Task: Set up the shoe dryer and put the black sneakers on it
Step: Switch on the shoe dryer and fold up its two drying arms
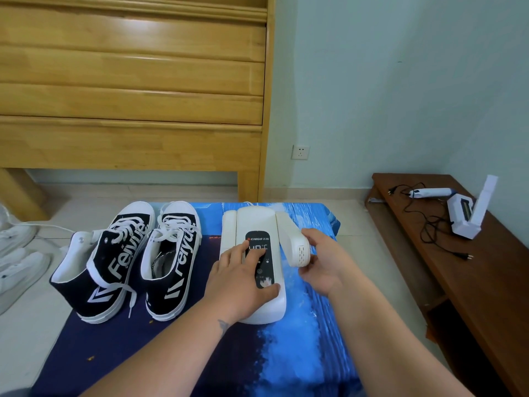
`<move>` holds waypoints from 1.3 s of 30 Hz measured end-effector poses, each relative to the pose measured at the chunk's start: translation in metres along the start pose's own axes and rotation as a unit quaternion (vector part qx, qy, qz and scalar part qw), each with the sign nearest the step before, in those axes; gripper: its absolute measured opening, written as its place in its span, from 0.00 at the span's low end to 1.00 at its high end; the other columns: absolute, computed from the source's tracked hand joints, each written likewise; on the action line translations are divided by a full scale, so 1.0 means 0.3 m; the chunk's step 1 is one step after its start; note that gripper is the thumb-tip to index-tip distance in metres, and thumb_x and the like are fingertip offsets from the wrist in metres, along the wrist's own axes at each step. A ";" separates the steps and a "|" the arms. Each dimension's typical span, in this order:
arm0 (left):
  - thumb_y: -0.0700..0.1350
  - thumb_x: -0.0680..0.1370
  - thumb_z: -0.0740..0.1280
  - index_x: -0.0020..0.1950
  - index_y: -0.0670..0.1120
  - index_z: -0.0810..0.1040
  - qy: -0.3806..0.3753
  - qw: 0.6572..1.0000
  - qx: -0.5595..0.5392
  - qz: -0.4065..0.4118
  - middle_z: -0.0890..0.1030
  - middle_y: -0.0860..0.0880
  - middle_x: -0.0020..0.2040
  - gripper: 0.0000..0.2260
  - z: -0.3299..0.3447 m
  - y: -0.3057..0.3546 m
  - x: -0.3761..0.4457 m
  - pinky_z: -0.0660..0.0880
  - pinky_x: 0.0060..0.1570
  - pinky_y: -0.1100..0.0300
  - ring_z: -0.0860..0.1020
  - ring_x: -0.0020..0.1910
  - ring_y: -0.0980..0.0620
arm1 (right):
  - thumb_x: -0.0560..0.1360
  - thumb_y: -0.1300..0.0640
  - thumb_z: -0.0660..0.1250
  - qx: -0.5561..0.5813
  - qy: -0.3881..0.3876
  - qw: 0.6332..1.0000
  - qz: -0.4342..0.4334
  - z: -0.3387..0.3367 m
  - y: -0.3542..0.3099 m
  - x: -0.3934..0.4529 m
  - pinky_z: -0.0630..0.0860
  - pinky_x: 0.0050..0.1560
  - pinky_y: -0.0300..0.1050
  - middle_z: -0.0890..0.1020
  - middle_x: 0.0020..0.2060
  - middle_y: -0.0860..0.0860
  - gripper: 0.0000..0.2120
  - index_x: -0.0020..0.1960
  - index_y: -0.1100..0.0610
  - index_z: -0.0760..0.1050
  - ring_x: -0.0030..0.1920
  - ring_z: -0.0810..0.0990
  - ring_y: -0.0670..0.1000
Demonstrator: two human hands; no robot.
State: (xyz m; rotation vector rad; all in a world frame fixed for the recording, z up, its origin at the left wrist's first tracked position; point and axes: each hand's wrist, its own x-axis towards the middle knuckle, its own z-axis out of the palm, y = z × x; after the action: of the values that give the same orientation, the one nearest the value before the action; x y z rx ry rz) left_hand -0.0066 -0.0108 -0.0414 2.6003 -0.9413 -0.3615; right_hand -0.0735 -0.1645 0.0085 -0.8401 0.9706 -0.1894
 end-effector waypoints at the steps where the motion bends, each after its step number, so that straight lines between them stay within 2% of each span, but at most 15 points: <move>1: 0.69 0.67 0.60 0.73 0.61 0.57 0.000 1.000 0.001 0.000 0.53 0.54 0.77 0.36 0.000 0.000 0.000 0.53 0.73 0.50 0.52 0.75 0.50 | 0.75 0.57 0.68 0.001 -0.001 1.000 -0.001 0.000 -0.002 -0.001 0.64 0.29 0.40 0.77 0.23 0.50 0.08 0.38 0.54 0.77 0.29 0.68 0.49; 5: 0.69 0.67 0.60 0.73 0.61 0.57 0.002 1.000 0.000 0.000 0.53 0.54 0.77 0.36 -0.001 0.000 -0.002 0.53 0.73 0.49 0.52 0.75 0.49 | 0.76 0.55 0.68 0.000 -0.001 1.000 -0.013 0.002 -0.008 0.006 0.64 0.30 0.40 0.77 0.31 0.52 0.07 0.39 0.54 0.77 0.31 0.69 0.50; 8: 0.69 0.67 0.60 0.73 0.61 0.57 0.003 1.000 0.001 0.000 0.53 0.54 0.77 0.36 0.000 0.000 -0.002 0.54 0.73 0.49 0.52 0.75 0.49 | 0.78 0.51 0.63 0.017 0.008 1.000 -0.012 -0.001 -0.007 0.012 0.67 0.33 0.41 0.77 0.38 0.55 0.09 0.47 0.56 0.76 0.34 0.69 0.51; 13: 0.70 0.67 0.60 0.73 0.61 0.56 -0.003 1.000 0.003 -0.003 0.53 0.54 0.77 0.37 0.002 -0.003 0.003 0.53 0.73 0.49 0.51 0.75 0.50 | 0.79 0.58 0.58 0.051 0.024 0.997 -0.043 -0.013 0.007 -0.002 0.72 0.36 0.44 0.77 0.37 0.58 0.11 0.44 0.58 0.78 0.35 0.73 0.53; 17: 0.70 0.66 0.59 0.73 0.62 0.56 -0.002 1.000 0.002 -0.005 0.53 0.54 0.77 0.37 0.009 -0.006 0.002 0.53 0.73 0.49 0.52 0.74 0.50 | 0.79 0.66 0.57 0.015 -0.018 0.996 -0.083 -0.033 0.030 0.003 0.74 0.41 0.42 0.82 0.41 0.57 0.13 0.54 0.59 0.80 0.39 0.79 0.52; 20: 0.70 0.66 0.59 0.73 0.62 0.56 0.004 1.000 0.001 -0.004 0.53 0.54 0.77 0.37 0.012 -0.006 0.004 0.53 0.73 0.50 0.52 0.74 0.50 | 0.76 0.71 0.62 -0.055 -0.041 0.989 -0.128 -0.038 0.045 0.012 0.74 0.46 0.41 0.84 0.45 0.52 0.17 0.56 0.53 0.80 0.46 0.82 0.47; 24: 0.70 0.65 0.59 0.73 0.62 0.57 0.009 1.000 -0.005 -0.001 0.53 0.55 0.77 0.37 0.015 -0.008 0.002 0.53 0.73 0.50 0.52 0.74 0.50 | 0.73 0.69 0.69 -0.087 -0.038 0.979 -0.179 -0.036 0.067 0.023 0.75 0.46 0.43 0.85 0.37 0.42 0.17 0.51 0.47 0.81 0.46 0.81 0.46; 28: 0.71 0.65 0.58 0.72 0.62 0.57 0.012 1.000 -0.004 0.000 0.54 0.55 0.76 0.37 0.016 -0.008 0.002 0.54 0.72 0.50 0.53 0.74 0.50 | 0.72 0.67 0.72 -0.106 -0.027 0.970 -0.216 -0.036 0.085 0.034 0.75 0.45 0.43 0.83 0.46 0.48 0.17 0.52 0.46 0.80 0.48 0.80 0.48; 32: 0.71 0.64 0.57 0.72 0.62 0.57 0.012 1.000 -0.003 0.000 0.53 0.55 0.76 0.38 0.019 -0.011 0.002 0.53 0.72 0.50 0.53 0.74 0.50 | 0.72 0.65 0.73 -0.121 -0.019 0.959 -0.257 -0.038 0.089 0.041 0.74 0.44 0.39 0.83 0.46 0.44 0.16 0.50 0.44 0.80 0.41 0.82 0.38; 34: 0.71 0.64 0.58 0.72 0.62 0.57 0.017 1.000 -0.001 0.002 0.53 0.55 0.77 0.37 0.018 -0.010 0.002 0.53 0.72 0.50 0.53 0.74 0.50 | 0.73 0.65 0.73 -0.133 -0.021 0.951 -0.279 -0.040 0.091 0.047 0.73 0.45 0.37 0.84 0.49 0.45 0.16 0.52 0.44 0.80 0.40 0.82 0.35; 36: 0.71 0.65 0.58 0.72 0.62 0.57 0.018 1.000 -0.002 0.004 0.53 0.55 0.77 0.37 0.017 -0.008 0.002 0.53 0.72 0.51 0.53 0.74 0.50 | 0.73 0.65 0.72 -0.156 -0.019 0.939 -0.308 -0.039 0.093 0.052 0.74 0.49 0.38 0.83 0.52 0.48 0.18 0.58 0.47 0.78 0.47 0.82 0.41; 39: 0.71 0.65 0.58 0.73 0.62 0.56 0.015 1.000 -0.001 0.005 0.53 0.55 0.77 0.37 0.015 -0.007 0.001 0.53 0.72 0.51 0.52 0.74 0.50 | 0.74 0.64 0.73 -0.206 -0.007 0.912 -0.356 -0.043 0.091 0.063 0.75 0.59 0.44 0.80 0.60 0.48 0.25 0.68 0.50 0.72 0.59 0.78 0.48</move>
State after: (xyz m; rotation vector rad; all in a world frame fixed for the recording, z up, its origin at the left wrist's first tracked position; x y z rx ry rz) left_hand -0.0069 -0.0106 -0.0464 2.5916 -0.9421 -0.3210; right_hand -0.0785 -0.1624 -0.0267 -1.5701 0.6563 -0.6169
